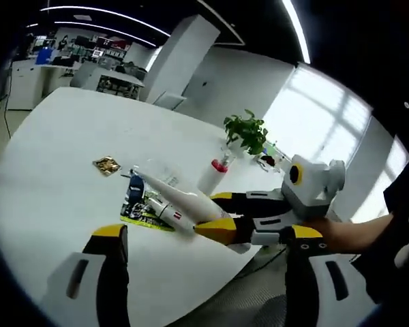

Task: Arrange the skincare products in the storage area until every visible bottle or jar stands upright without overlapping.

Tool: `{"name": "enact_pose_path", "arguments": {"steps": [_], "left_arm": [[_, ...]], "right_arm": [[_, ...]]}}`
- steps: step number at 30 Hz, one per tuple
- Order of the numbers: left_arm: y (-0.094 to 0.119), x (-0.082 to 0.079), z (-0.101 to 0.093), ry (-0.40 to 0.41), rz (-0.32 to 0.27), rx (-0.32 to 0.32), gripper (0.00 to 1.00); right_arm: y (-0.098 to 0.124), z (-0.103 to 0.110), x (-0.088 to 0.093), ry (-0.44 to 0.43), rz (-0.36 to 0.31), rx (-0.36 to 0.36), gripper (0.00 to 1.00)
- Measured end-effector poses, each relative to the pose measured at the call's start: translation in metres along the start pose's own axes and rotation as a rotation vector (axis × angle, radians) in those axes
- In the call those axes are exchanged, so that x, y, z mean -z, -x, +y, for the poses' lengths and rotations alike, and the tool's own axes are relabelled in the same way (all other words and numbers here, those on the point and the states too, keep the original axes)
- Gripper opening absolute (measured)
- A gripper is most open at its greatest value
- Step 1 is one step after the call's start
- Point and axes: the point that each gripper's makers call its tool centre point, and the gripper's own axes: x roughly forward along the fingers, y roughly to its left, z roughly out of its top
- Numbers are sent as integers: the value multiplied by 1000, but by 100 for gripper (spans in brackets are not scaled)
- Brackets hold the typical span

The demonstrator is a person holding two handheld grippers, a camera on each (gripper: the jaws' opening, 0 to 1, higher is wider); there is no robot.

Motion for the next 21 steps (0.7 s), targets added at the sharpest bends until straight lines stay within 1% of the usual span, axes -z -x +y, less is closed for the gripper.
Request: {"name": "enact_pose_path", "arguments": {"steps": [4, 6, 8, 10, 12, 14, 15, 16, 19, 21], "left_arm": [[-11, -7, -5, 20, -12, 25, 83], [-17, -9, -11, 25, -10, 41, 80], [-22, -10, -13, 32, -9, 56, 78], [-27, -9, -19, 43, -8, 64, 76], [-31, -12, -16, 58, -8, 71, 72], [-36, -14, -20, 101, -21, 90, 69], [-39, -17, -23, 149, -36, 109, 66], [-41, -18, -24, 176, -43, 116, 64], [-46, -18, -23, 190, -52, 115, 56], [-48, -22, -29, 209, -73, 132, 49]], "right_arm": [[13, 0, -3, -2, -21, 3, 28], [20, -1, -5, -5, -32, 8, 28], [26, -1, -6, -24, -48, 7, 29], [34, 0, -9, -22, -57, 13, 29], [40, 0, -10, -18, -66, 16, 29], [43, 0, -10, -21, -76, 17, 29], [46, 1, -11, -19, -82, 14, 29], [49, 2, -12, -14, -87, 16, 29], [54, 5, -13, 12, -96, 17, 29], [59, 7, -13, 32, -95, 27, 29]]}}
